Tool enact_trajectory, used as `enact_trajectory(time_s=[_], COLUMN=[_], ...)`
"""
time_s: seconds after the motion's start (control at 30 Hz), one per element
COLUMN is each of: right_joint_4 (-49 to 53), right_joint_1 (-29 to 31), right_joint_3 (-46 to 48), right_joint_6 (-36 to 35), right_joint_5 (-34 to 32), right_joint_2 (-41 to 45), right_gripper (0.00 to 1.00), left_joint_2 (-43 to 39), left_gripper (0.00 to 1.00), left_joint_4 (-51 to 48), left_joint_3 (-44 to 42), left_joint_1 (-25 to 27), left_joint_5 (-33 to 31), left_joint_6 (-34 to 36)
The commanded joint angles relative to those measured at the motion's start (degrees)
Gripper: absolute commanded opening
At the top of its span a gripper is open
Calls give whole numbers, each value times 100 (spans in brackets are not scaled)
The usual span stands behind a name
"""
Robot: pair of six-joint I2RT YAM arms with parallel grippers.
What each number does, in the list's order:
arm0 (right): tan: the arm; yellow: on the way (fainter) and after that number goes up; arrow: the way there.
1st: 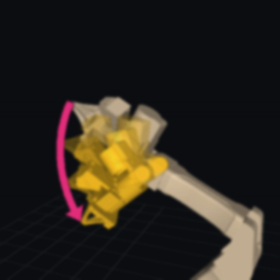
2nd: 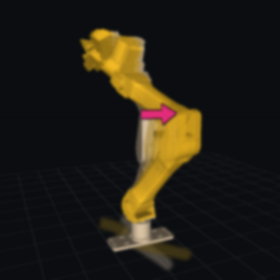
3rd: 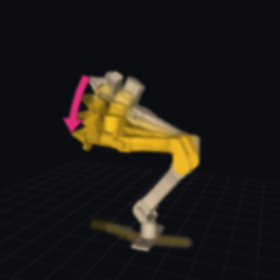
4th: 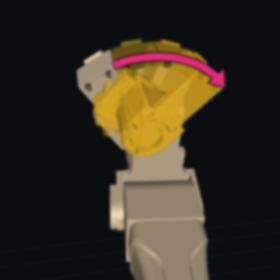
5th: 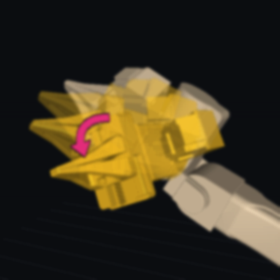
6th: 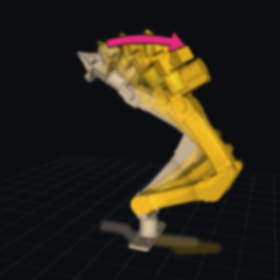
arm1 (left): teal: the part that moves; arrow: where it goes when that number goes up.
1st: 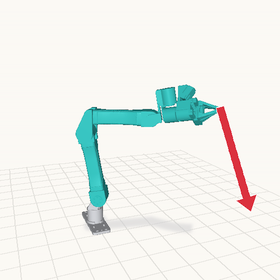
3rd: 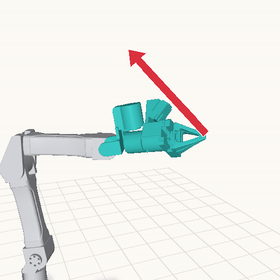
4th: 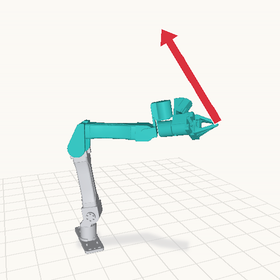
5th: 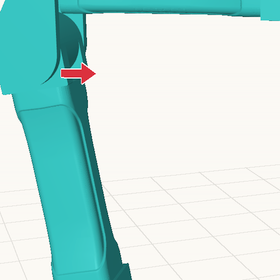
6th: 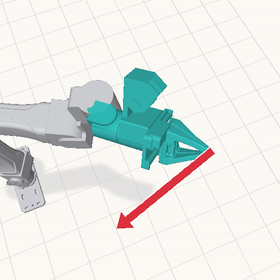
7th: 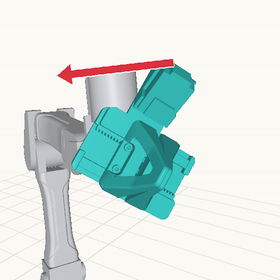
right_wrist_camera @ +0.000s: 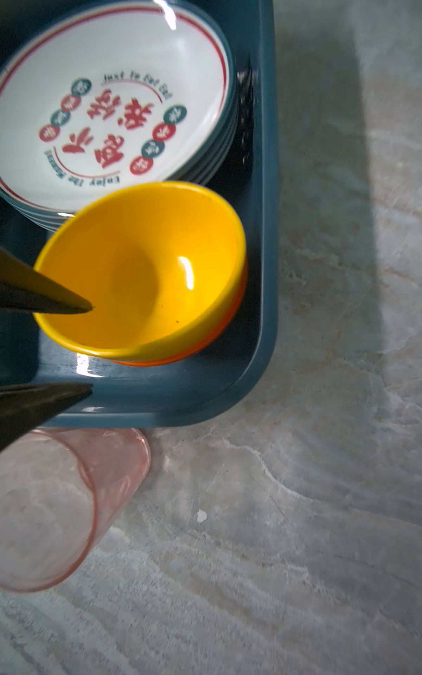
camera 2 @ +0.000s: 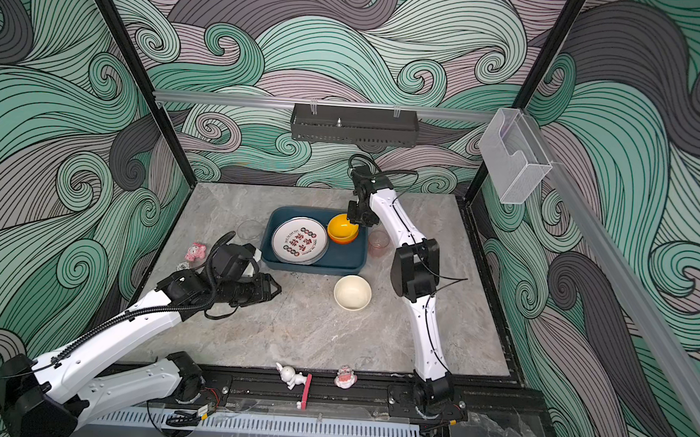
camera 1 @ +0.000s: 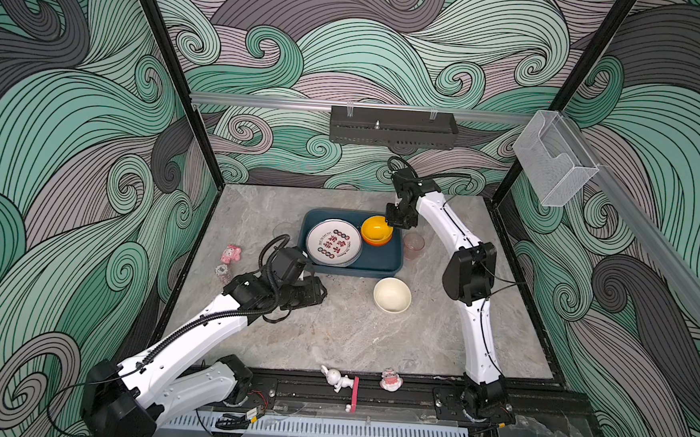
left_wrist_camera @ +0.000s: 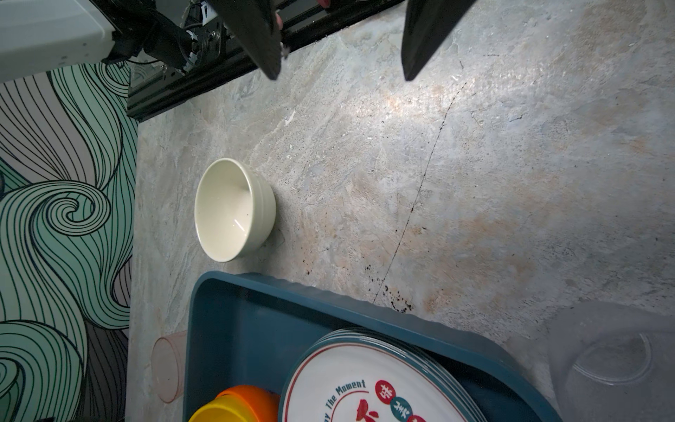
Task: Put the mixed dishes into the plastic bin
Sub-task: 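Move the right gripper back to the cream bowl while left gripper approaches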
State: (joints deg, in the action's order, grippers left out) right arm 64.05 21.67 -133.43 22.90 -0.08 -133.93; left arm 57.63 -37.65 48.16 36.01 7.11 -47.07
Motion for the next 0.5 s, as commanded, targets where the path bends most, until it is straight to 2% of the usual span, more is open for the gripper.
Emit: enact_trajectory(time_s=[0.0, 0.2, 0.47], right_joint_4=[90, -226, -1191], right_joint_1=[52, 179, 253], right_joint_3=[228, 1365, 3854], right_joint_6=[-68, -113, -6], right_joint_5=[-19, 137, 636], right_joint_2=[619, 1621, 3466], right_gripper=[34, 34, 37], left_joint_2=[-101, -34, 326], left_gripper=[57, 61, 62], left_joint_4=[11, -98, -104], left_joint_3=[94, 302, 606], left_joint_1=[-51, -128, -164], left_joint_5=[15, 100, 485], left_joint_6=[56, 193, 418])
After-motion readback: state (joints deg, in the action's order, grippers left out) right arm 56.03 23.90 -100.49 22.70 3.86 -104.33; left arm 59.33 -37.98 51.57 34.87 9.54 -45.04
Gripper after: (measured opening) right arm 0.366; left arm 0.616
